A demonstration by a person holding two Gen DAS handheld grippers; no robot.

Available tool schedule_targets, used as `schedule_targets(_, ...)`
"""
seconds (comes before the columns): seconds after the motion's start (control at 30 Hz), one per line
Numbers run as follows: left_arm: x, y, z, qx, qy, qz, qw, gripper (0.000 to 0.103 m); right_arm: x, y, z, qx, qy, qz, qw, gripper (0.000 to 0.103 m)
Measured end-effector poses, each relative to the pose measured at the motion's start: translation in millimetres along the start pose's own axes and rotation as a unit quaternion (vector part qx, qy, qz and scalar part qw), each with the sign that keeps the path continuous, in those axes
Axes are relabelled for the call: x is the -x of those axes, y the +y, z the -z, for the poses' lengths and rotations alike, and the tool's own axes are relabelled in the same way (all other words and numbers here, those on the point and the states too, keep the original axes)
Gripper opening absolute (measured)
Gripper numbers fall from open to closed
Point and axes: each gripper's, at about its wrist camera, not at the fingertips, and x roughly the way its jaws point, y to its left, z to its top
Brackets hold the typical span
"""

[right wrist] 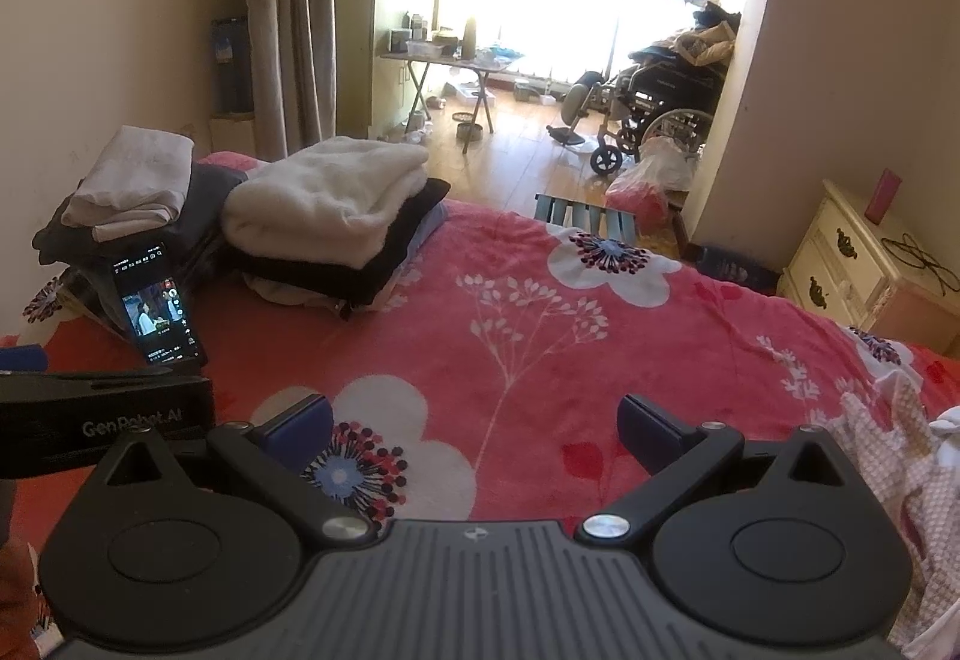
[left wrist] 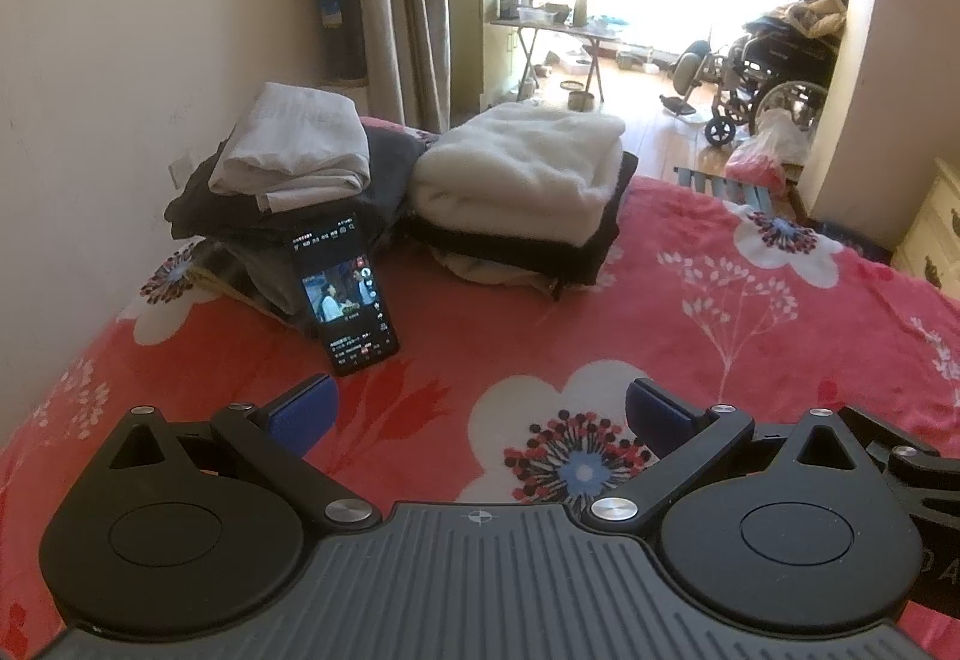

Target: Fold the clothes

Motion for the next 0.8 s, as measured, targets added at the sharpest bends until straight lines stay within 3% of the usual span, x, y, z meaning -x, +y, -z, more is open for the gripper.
schedule_targets(0.8,-4.0,1.5,-0.3,-0.004,0.007,-0.018,0.9998,0.103,-7.2,-7.1,5.2,-0.032,0.016,0.006,0.999,0.103)
